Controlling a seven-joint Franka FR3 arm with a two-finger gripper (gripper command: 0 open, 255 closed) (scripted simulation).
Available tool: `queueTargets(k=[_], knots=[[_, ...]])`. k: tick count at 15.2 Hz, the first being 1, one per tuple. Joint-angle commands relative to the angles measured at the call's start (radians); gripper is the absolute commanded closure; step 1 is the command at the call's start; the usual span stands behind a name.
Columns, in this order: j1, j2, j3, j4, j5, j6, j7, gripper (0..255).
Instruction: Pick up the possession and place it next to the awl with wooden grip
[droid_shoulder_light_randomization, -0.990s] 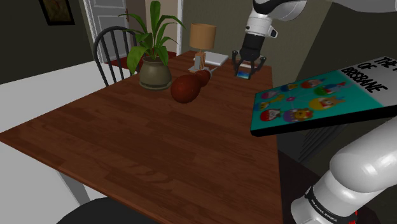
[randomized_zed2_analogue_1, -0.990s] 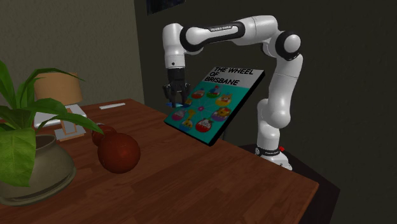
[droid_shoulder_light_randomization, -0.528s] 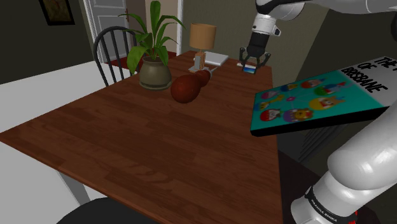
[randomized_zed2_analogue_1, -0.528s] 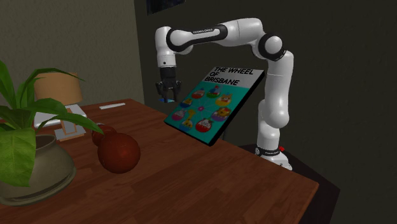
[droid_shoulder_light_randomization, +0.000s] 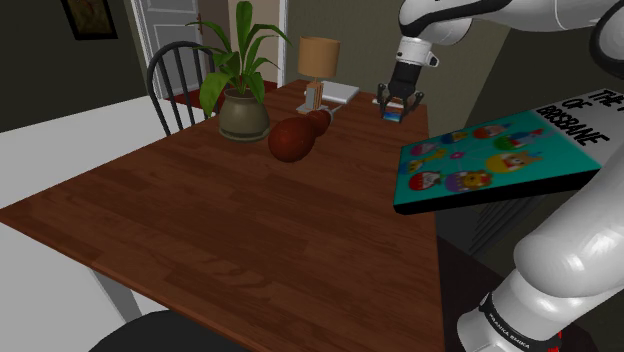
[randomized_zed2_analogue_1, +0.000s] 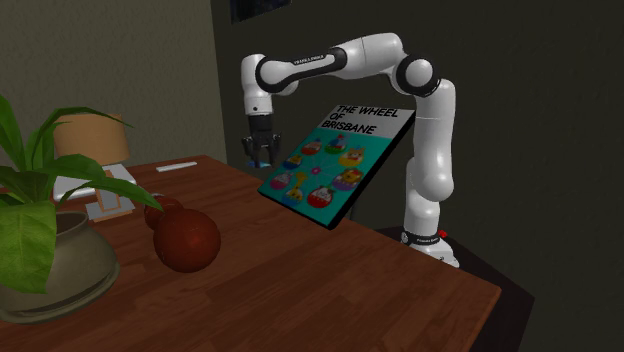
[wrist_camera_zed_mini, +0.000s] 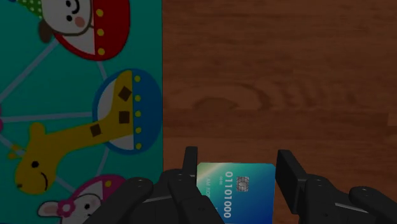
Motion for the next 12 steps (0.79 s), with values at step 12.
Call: queueTargets(k=[12], knots=[[0.001,0.022,0.001,-0.148,0.005,0.170,-0.019,255]])
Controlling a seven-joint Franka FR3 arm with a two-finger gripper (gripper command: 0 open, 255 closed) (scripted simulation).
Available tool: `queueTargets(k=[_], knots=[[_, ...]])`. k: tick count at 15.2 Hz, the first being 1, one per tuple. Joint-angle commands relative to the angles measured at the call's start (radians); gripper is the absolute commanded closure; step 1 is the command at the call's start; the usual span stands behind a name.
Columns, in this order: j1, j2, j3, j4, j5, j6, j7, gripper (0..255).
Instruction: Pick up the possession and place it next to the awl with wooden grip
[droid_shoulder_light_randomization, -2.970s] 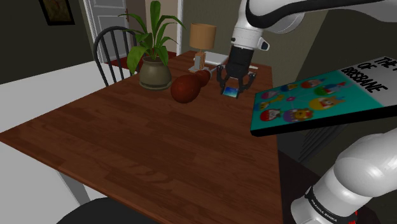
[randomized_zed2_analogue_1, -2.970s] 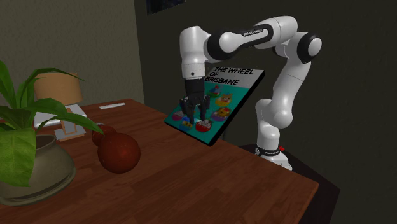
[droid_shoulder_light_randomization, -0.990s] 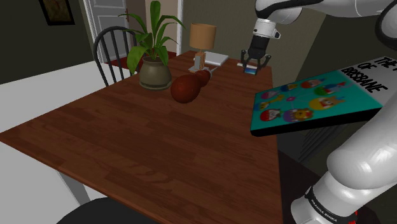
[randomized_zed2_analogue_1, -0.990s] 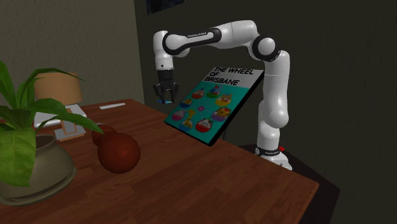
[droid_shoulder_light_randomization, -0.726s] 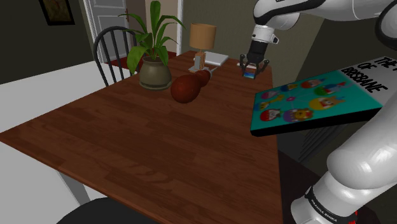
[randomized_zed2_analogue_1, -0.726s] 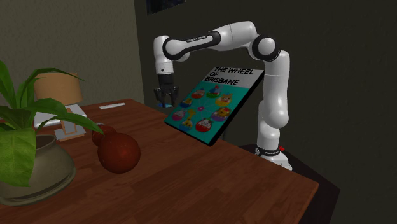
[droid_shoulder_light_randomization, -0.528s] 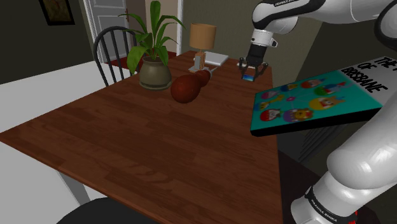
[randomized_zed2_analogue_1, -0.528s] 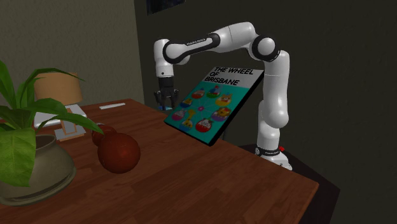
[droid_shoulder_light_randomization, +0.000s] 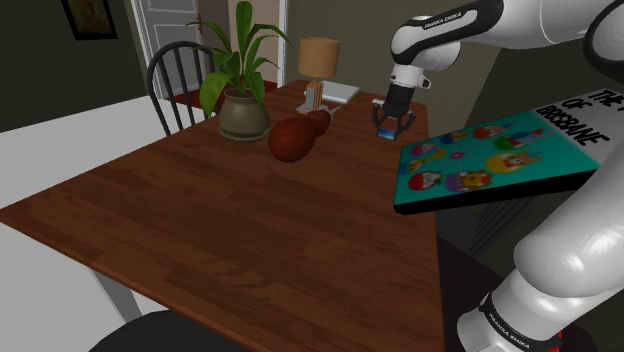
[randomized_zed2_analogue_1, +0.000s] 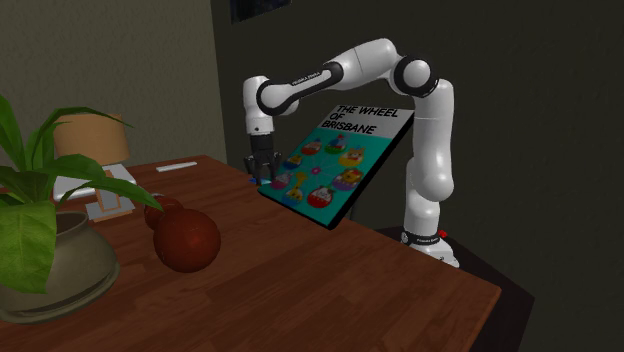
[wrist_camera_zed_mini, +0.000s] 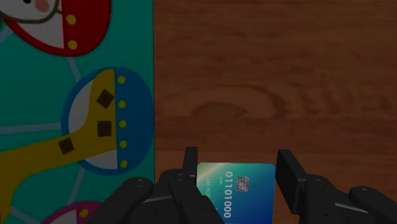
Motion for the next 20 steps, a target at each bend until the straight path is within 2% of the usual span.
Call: queueTargets(k=[1,20], knots=[[0.000,0.006,0.000,-0.019,0.001,0.026,-0.004,255],[0.002,0.106,0.003,-0.159,0.014,0.263,-0.032,255]])
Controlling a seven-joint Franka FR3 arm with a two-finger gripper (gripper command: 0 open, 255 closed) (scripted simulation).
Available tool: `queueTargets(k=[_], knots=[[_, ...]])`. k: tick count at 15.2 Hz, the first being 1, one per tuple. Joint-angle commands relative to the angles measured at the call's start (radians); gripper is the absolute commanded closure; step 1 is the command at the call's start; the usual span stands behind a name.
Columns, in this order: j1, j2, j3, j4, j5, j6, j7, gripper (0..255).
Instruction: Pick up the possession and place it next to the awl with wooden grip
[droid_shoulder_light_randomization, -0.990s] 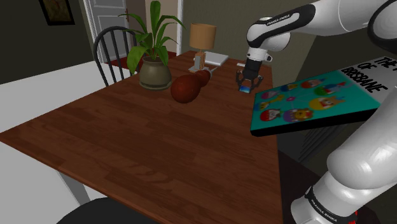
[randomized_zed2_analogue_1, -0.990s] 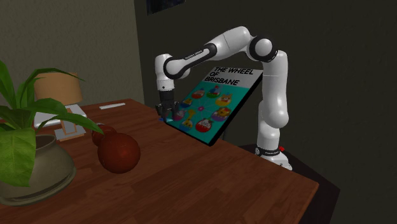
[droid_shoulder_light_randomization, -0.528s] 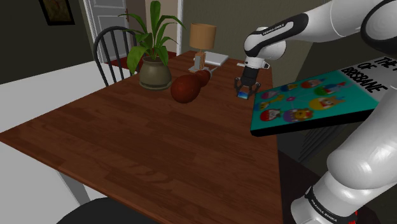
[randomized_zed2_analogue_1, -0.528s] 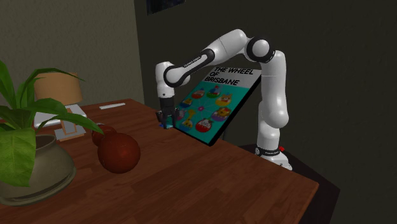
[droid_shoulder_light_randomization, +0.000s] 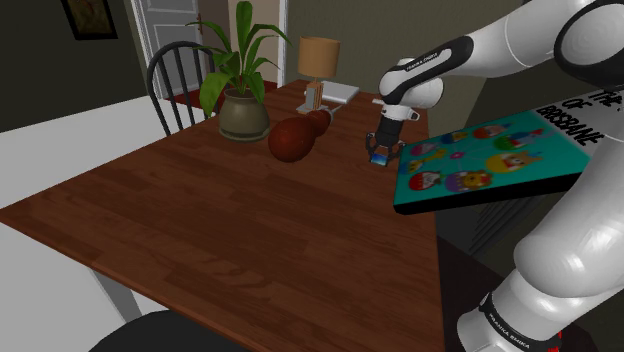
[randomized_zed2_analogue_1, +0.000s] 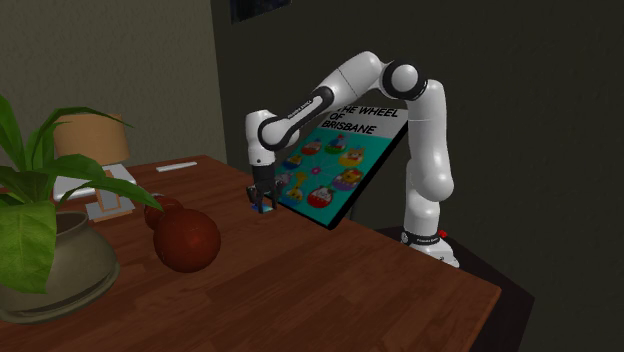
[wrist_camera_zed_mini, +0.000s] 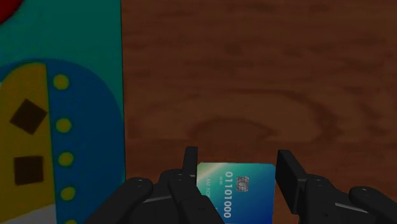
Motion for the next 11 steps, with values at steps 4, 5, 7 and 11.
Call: queueTargets(k=[4,5,7,11], knots=[[-0.001,0.007,-0.001,-0.005,0.001,0.012,-0.003,255],[-0.001,0.007,-0.001,-0.005,0.001,0.012,-0.003,255],[-0.001,0.007,-0.001,-0.005,0.001,0.012,-0.003,255],[-0.001,0.007,-0.001,-0.005,0.001,0.012,-0.003,0]])
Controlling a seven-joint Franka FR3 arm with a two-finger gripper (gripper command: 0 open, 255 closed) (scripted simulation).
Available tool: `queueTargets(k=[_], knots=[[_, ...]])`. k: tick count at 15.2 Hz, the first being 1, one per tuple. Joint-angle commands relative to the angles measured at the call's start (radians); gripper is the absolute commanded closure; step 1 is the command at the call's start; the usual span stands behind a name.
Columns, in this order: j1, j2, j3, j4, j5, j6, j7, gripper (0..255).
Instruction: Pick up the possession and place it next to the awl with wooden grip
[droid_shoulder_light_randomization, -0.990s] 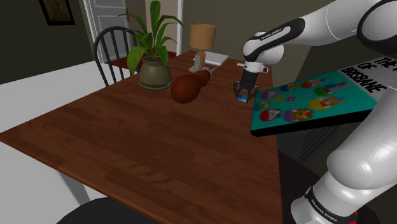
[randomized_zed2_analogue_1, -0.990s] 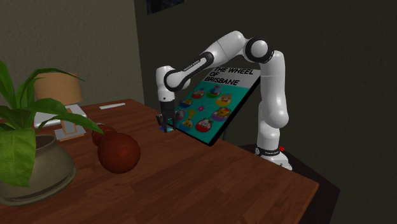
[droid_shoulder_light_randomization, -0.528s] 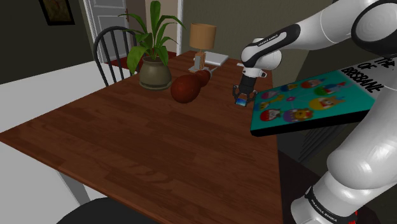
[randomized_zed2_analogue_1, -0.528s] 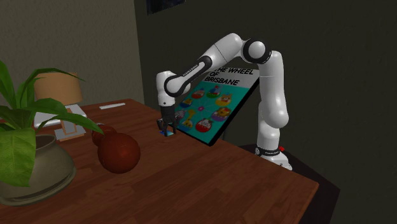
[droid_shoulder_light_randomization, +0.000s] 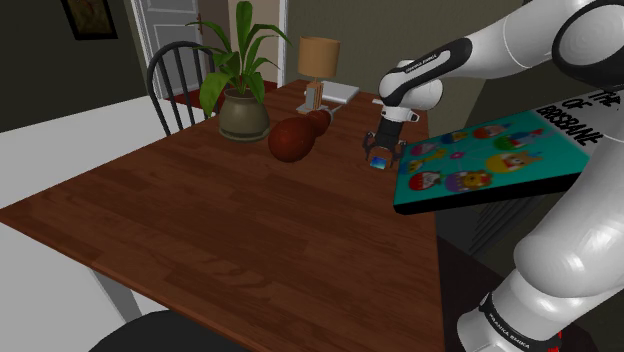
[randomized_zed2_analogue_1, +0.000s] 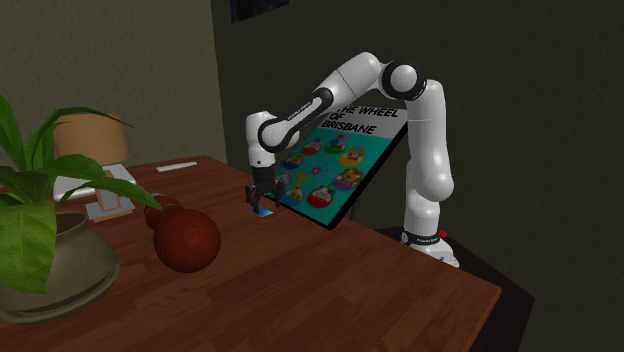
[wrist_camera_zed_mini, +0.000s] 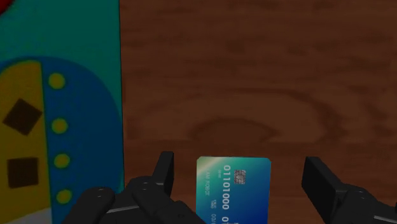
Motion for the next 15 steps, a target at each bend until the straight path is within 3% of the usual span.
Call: queueTargets(k=[1,3,7,15], knots=[[0.000,0.000,0.000,0.000,0.000,0.000,0.000,0],[0.000,0.000,0.000,0.000,0.000,0.000,0.000,0],[-0.007,-0.044,-0.006,0.077,-0.009,-0.122,0.005,0],[-0.007,-0.044,-0.006,0.077,-0.009,-0.122,0.005,0]])
